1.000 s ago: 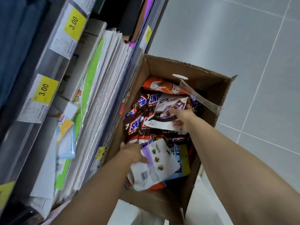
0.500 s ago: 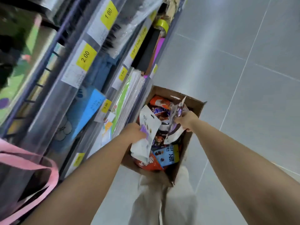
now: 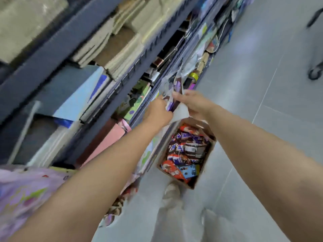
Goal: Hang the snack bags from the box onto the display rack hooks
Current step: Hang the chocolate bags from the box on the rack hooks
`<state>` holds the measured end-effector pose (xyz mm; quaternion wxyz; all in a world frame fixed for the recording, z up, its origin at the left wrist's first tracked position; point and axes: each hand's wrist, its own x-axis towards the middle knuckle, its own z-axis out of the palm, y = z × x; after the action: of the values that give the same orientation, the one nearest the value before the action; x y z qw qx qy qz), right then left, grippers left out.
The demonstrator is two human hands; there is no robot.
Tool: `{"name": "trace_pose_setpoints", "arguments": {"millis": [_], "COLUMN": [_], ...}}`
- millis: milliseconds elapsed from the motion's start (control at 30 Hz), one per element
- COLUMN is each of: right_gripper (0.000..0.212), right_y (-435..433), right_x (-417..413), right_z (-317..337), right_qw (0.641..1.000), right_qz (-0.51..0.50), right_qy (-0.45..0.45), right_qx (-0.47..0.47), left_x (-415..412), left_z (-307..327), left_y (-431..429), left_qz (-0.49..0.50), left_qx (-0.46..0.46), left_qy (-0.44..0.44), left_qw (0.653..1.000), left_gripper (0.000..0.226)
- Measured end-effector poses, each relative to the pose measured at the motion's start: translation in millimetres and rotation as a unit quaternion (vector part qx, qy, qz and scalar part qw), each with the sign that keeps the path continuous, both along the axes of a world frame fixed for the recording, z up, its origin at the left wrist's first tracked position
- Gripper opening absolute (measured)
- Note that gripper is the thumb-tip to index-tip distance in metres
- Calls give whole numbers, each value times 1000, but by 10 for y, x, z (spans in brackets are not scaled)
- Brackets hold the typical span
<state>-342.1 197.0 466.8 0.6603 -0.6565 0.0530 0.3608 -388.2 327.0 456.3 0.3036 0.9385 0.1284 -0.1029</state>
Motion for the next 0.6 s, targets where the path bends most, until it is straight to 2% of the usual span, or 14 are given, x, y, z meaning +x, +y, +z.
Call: {"name": "trace_pose_setpoints", "arguments": {"millis": [100,267,367,433,467,600], "right_gripper": [30,26,39,43,41,10], "right_y": [93,61,-90,-199,-228,-233], "right_x": [-223,-836,-1237,-1460,-1562,-1964], "right_z": [513,1108,1380,1526,1593,1852], "right_qw": [994,969,951,933,927,907], "right_qz": [34,96,147,194,225,335], "right_qy": [-71,-191,-247,-275,-273,-240], "right_qx": [-73,-121,-118,-129,-125,-90], "left_x": [-344,-1199,-1757,-2137,-2310,-2932], "left_z": [459,1072,1305,1463,1538,1879], "left_y": [-121,-325,-434,-473,-448,-255], "left_qz": [-27,13,35,91,130,243], "left_qx": [59,111,-23,-130,-152,-105], "left_qy": [-39,-61,-86,-128,-150,-174], "left_qw": [997,992,995,979,968,949], "left_gripper": [30,13,20,12,5,47]}}
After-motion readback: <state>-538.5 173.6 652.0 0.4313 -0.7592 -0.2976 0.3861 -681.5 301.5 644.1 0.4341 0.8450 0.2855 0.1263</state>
